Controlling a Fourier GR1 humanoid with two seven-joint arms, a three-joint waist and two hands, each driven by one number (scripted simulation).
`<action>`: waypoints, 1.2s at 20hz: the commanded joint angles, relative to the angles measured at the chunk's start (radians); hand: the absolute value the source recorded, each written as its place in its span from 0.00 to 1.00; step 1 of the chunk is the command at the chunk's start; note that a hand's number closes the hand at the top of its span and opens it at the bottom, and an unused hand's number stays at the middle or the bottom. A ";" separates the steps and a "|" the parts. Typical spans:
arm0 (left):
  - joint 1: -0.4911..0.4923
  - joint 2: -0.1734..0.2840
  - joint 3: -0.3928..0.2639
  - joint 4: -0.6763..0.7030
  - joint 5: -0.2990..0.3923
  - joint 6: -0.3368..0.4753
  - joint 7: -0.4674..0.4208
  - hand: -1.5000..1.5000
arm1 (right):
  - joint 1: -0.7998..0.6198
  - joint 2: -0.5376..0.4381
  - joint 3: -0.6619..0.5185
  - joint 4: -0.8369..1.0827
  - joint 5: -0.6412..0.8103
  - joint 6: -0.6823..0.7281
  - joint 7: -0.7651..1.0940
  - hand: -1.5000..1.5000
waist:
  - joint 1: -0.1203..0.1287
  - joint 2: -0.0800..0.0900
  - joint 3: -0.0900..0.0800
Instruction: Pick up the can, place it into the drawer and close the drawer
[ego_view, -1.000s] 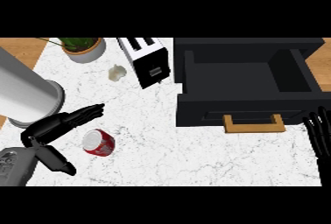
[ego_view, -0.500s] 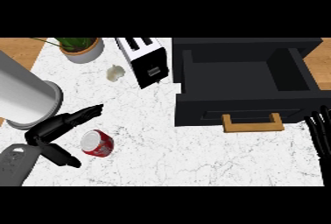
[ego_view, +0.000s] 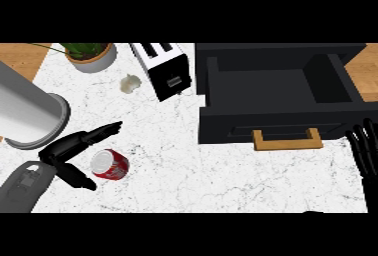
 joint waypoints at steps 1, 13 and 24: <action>-0.002 0.019 -0.050 0.094 -0.026 -0.145 -0.223 0.00 | 0.025 0.006 0.002 -0.021 -0.005 0.006 0.000 0.00 | -0.003 -0.001 0.000; -0.111 -0.071 -0.132 0.234 -0.033 -0.061 -0.264 0.00 | 0.026 -0.018 -0.029 -0.062 -0.020 0.012 0.046 0.00 | 0.004 -0.004 0.001; -0.163 -0.144 -0.173 0.317 -0.024 -0.019 -0.260 0.00 | -0.010 -0.042 -0.082 -0.066 -0.080 0.024 0.085 0.00 | 0.010 -0.004 0.002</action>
